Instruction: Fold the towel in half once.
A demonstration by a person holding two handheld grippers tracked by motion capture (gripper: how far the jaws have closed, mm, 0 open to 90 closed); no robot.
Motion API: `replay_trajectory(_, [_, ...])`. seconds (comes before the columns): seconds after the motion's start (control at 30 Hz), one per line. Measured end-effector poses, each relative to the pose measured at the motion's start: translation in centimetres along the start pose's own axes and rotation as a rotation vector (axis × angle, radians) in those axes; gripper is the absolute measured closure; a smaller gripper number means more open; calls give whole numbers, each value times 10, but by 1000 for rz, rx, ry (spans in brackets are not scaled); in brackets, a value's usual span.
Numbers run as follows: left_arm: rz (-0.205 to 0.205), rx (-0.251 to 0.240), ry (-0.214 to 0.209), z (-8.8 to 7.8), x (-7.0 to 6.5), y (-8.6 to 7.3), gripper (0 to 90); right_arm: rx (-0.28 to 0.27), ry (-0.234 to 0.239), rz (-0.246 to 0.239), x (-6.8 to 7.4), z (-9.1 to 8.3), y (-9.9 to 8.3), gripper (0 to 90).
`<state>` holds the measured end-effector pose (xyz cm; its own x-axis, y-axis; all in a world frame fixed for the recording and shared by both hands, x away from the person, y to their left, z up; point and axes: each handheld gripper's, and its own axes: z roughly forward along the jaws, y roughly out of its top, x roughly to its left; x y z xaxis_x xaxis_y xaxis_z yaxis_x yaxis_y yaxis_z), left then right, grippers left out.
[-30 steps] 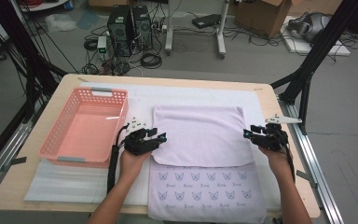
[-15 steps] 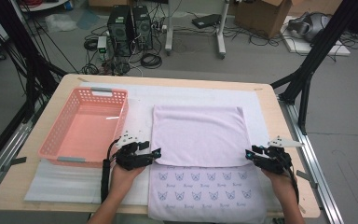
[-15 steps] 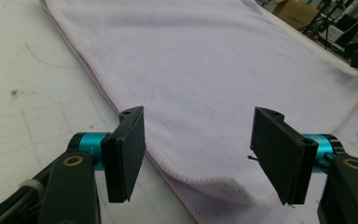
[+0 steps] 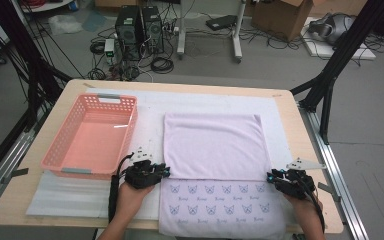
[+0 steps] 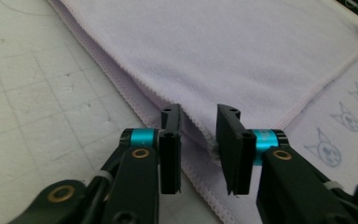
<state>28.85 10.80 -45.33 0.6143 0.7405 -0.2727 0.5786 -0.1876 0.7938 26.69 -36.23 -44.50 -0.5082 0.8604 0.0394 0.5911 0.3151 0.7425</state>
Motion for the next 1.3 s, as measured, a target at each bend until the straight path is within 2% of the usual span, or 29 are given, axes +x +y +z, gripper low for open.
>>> replay_trajectory(0.07, [22,16,7,1,-2,0,785,6,12,-18,1,1,1,810])
replay_trajectory(0.13, [46,28,16,3,-5,0,833,7,18,-15,1,1,1,831])
replay_trajectory(0.23, [54,20,20,2,-5,0,865,3,18,-12,0,1,1,841])
replay_trajectory(0.3, [35,5,5,0,-3,0,869,-1,15,-23,1,1,1,842])
replay_trajectory(0.4, [-7,-21,-28,-3,0,0,871,-8,28,2,-1,-1,0,842])
replay_trajectory(0.53, [-54,-57,-81,-9,4,0,873,-26,40,12,-2,-4,0,847])
replay_trajectory(0.67, [-75,-87,-102,-18,3,-4,875,-45,49,26,-2,-9,-1,848])
replay_trajectory(0.73, [-89,-118,-119,-21,1,-7,874,-51,52,25,-2,-11,-2,845])
replay_trajectory(0.77, [-92,-127,-118,-23,0,-8,874,-53,47,20,-1,-11,-3,829])
replay_trajectory(0.83, [-87,-136,-118,-22,-2,-9,874,-52,18,20,-1,-10,-3,729])
replay_trajectory(0.9, [-85,-142,-111,-20,-2,-10,873,-61,-1,36,0,-11,-4,729])
replay_trajectory(1.0, [-89,-151,-99,-21,-3,-11,873,-89,-12,23,7,-20,-4,742])
replay_trajectory(1.07, [-95,-153,-96,-21,-4,-13,873,-85,-14,12,11,-21,-4,735])
replay_trajectory(1.17, [-88,-148,-88,-21,-5,-14,873,-52,-22,30,12,-15,-4,710])
replay_trajectory(1.23, [-85,-139,-87,-20,-5,-14,873,-18,-33,42,10,-6,-5,734])
replay_trajectory(1.3, [-83,-134,-86,-19,-5,-15,873,-16,-18,51,8,-2,-4,836])
